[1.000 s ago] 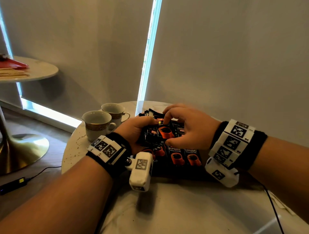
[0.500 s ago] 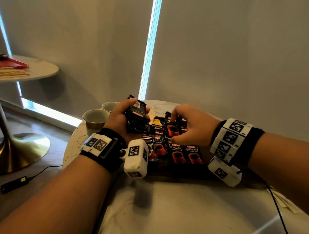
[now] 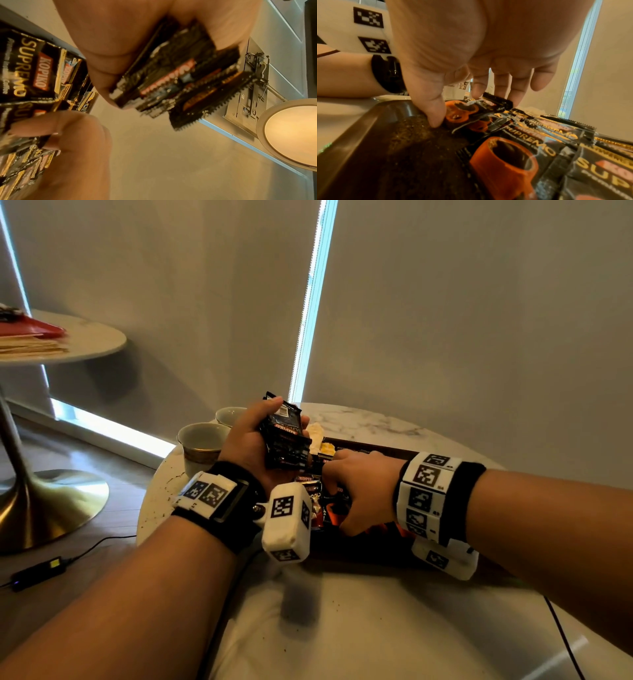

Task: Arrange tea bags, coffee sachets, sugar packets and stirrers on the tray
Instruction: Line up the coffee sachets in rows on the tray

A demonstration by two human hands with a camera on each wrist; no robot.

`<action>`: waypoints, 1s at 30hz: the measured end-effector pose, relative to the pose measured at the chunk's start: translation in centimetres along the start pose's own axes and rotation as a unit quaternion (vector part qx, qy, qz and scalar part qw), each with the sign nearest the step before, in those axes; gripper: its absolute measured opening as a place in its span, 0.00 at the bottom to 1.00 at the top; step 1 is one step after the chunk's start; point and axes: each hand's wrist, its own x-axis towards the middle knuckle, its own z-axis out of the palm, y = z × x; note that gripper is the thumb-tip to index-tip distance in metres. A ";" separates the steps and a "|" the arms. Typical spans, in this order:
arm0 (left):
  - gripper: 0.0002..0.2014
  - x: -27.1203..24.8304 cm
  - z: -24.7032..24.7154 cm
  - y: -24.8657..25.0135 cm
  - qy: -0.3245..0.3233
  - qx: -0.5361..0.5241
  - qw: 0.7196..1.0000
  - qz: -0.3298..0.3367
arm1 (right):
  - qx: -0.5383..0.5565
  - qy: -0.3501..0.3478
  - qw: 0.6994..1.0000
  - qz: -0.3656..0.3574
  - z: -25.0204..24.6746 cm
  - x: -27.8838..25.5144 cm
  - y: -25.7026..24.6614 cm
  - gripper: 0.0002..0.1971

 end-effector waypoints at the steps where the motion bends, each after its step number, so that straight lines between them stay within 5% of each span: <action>1: 0.26 0.0 0.0 0.0 0.001 0.002 1.000 0.000 | -0.001 -0.007 1.000 0.000 0.0 0.0 -0.1 0.28; 18: 0.29 0.1 0.1 0.1 0.006 -0.004 1.000 0.004 | 0.018 -0.010 1.000 -0.001 0.3 0.3 -0.2 0.27; 30: 0.22 -0.4 0.6 -0.2 0.019 0.010 1.000 0.002 | 0.108 0.089 0.990 0.016 -0.9 -1.4 1.9 0.24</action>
